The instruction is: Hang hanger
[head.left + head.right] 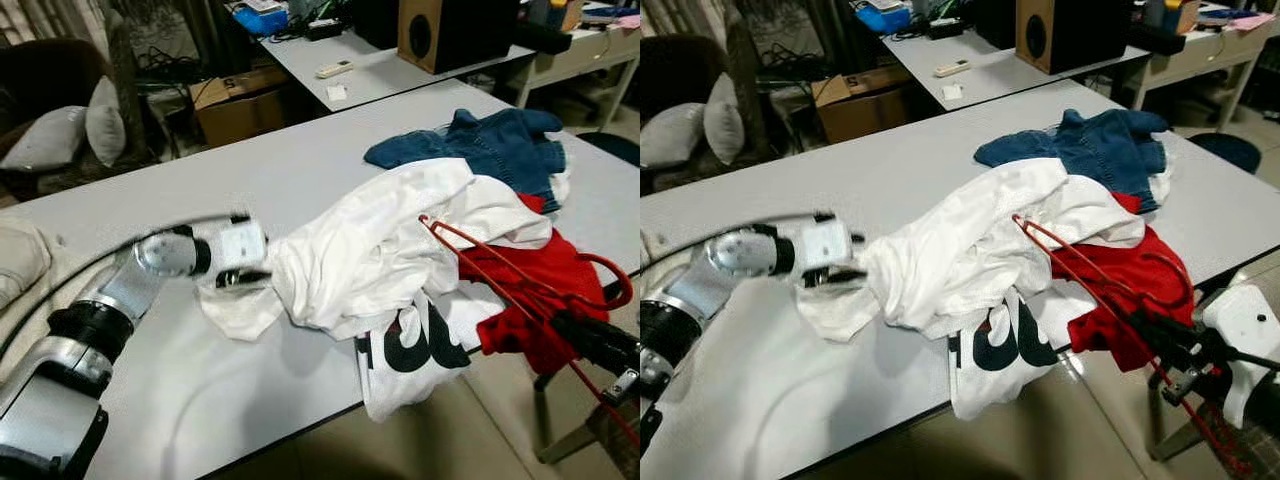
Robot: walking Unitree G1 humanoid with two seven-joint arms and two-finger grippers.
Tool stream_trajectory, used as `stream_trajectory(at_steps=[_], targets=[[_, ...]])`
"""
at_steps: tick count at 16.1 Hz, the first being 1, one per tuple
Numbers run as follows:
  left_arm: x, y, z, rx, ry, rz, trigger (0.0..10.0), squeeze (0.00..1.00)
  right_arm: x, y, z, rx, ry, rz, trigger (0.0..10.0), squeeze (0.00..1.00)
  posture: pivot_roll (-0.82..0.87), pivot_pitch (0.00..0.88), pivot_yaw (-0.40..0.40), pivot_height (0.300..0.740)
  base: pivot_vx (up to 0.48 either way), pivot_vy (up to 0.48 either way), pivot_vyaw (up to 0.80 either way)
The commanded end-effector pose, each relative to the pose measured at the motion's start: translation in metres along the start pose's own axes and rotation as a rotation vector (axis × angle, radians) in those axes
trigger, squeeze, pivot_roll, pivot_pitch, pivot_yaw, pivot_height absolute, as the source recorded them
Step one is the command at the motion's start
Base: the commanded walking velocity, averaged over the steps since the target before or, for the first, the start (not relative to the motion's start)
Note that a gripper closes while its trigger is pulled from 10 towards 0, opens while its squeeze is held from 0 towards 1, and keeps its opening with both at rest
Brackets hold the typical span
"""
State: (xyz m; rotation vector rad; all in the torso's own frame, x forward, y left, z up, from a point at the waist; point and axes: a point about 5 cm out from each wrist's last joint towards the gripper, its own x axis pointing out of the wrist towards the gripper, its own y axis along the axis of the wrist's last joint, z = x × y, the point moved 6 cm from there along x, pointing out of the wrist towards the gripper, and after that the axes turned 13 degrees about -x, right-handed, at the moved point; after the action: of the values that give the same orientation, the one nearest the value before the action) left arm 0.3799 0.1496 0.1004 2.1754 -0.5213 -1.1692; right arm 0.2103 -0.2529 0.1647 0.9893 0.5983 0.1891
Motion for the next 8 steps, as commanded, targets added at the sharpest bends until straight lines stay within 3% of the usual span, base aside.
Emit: stream_trajectory(at_steps=[1,6,8], targets=[[-0.0044,-0.0026,-0.008,0.057,0.013,-0.03,10.0,0.0,-0.0011,0.0078,-0.001,-0.017,-0.01,0.026,10.0,0.0,-0.07,0.0,0.207,0.74,0.0,0.0,0.0],[-0.0076,-0.0124,-0.0101,0.108,-0.02,-0.071,10.0,0.0,0.0008,0.0076,-0.0089,0.001,-0.013,0.038,10.0,0.0,-0.06,0.0,0.22,0.74,0.0,0.0,0.0],[-0.0024,-0.0106,-0.0121,0.126,0.014,-0.059,10.0,0.0,0.0056,0.0108,-0.0104,0.003,-0.009,0.055,10.0,0.0,-0.06,0.0,0.219,0.74,0.0,0.0,0.0]])
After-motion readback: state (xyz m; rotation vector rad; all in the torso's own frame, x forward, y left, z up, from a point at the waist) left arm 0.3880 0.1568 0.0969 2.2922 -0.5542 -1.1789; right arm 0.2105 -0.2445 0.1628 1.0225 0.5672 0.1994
